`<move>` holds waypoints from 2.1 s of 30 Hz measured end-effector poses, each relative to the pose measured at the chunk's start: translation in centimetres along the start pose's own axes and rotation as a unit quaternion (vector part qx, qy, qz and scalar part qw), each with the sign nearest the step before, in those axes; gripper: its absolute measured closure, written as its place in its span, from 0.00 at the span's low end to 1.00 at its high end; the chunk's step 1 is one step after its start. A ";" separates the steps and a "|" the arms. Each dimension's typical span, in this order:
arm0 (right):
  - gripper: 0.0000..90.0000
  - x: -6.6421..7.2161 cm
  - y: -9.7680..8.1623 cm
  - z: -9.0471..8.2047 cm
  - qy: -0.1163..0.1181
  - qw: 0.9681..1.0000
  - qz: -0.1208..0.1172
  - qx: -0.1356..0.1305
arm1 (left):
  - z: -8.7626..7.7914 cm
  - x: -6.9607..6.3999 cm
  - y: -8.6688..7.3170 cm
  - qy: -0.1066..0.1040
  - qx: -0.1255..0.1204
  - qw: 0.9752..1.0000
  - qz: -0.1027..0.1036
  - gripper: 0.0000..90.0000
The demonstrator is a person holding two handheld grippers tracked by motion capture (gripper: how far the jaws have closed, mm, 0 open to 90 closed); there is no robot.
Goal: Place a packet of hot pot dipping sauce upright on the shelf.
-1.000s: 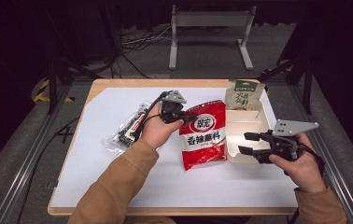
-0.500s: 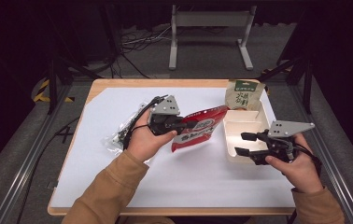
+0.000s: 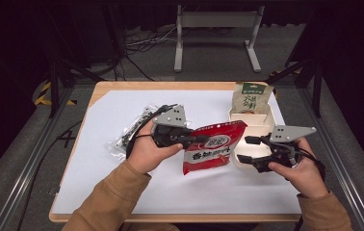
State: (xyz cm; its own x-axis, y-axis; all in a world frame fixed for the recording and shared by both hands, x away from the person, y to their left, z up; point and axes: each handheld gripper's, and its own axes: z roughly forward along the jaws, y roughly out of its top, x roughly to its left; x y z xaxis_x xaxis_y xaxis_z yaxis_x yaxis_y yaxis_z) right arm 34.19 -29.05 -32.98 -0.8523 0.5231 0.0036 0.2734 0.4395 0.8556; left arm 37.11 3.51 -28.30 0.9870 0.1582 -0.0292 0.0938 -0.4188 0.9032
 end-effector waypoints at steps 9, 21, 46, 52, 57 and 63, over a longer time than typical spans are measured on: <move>0.34 0.5 0.0 1.7 0.016 1.000 -0.016 0.000 | 0.4 -0.5 0.2 -0.025 -0.013 1.000 0.001 0.99; 0.60 1.2 0.0 2.8 0.061 0.997 -0.037 0.014 | 1.2 -0.7 0.2 -0.040 -0.017 0.999 0.002 0.99; 0.98 1.3 1.2 1.8 0.106 0.993 0.001 0.059 | 1.3 -0.9 -1.1 0.040 -0.007 0.999 -0.030 0.36; 0.98 1.0 1.7 0.7 0.096 0.993 0.003 0.064 | 0.7 -0.6 -2.3 0.058 -0.003 0.997 -0.049 0.31; 0.98 0.5 1.8 0.2 0.093 0.993 0.018 0.068 | 0.1 -0.2 -3.9 0.082 0.013 0.995 -0.063 0.27; 0.98 0.1 2.4 -0.4 0.084 0.994 0.019 0.067 | -1.2 0.1 -6.1 0.103 0.018 0.991 -0.084 0.27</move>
State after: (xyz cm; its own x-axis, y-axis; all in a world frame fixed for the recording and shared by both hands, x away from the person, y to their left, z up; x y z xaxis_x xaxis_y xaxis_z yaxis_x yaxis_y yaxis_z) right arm 34.56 -28.23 -30.74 -0.8994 0.4170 0.1316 0.3550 0.5206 0.7765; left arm 36.49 7.20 -33.27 0.9095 0.4063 -0.0874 0.2637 -0.4016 0.8770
